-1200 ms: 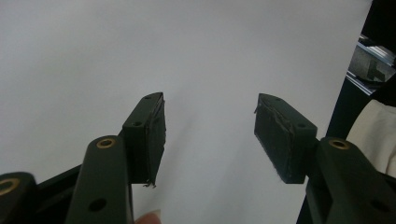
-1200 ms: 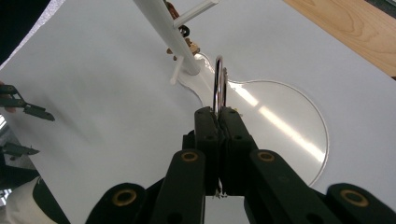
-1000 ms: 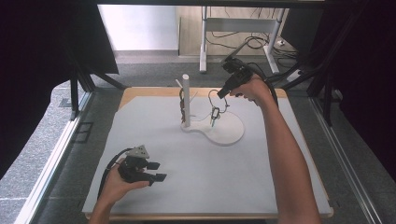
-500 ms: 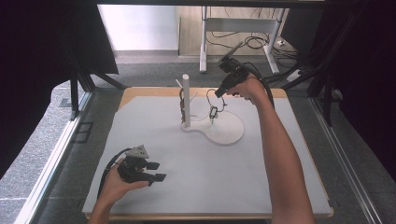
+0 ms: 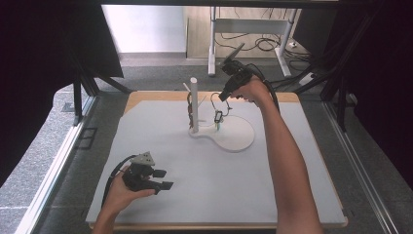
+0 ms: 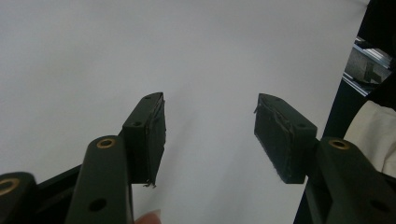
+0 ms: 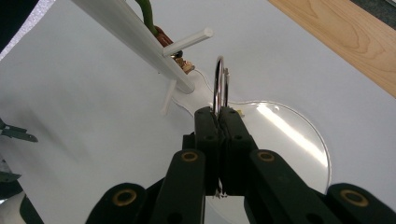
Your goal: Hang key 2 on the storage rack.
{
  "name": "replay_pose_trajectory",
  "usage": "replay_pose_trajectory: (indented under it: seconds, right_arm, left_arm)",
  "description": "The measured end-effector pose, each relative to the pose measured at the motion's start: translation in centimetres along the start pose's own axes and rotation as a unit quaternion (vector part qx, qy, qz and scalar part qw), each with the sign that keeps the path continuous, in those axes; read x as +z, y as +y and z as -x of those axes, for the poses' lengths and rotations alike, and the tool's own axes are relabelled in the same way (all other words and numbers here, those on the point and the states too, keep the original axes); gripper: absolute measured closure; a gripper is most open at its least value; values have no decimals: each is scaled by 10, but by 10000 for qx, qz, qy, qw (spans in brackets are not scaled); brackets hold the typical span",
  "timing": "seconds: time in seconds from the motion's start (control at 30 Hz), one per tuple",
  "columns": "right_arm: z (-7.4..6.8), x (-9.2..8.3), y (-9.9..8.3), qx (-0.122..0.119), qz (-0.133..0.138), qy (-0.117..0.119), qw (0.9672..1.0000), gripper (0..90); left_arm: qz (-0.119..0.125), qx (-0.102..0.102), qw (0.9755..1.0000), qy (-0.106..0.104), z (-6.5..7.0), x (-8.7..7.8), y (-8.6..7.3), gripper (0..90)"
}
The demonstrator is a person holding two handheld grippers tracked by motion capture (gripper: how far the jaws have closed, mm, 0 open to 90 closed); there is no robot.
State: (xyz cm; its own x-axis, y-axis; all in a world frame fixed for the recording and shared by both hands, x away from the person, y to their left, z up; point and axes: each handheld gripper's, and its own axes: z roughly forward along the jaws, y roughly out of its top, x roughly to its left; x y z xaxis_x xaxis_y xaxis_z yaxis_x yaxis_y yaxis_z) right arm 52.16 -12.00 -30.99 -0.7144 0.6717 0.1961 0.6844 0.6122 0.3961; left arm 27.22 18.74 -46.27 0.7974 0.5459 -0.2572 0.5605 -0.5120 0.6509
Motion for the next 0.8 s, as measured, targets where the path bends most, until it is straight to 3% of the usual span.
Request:
replay_pose_trajectory:
  seconds: [0.33,0.8]
  right_arm:
    - [-7,5,16,-68,-42,-97,9999,878]
    - [-10,15,23,-102,-44,-103,9999,878]
  left_arm:
    - [67,-39,10000,-7,0,-3,-2,438]
    - [71,-43,10000,-17,0,-3,-2,438]
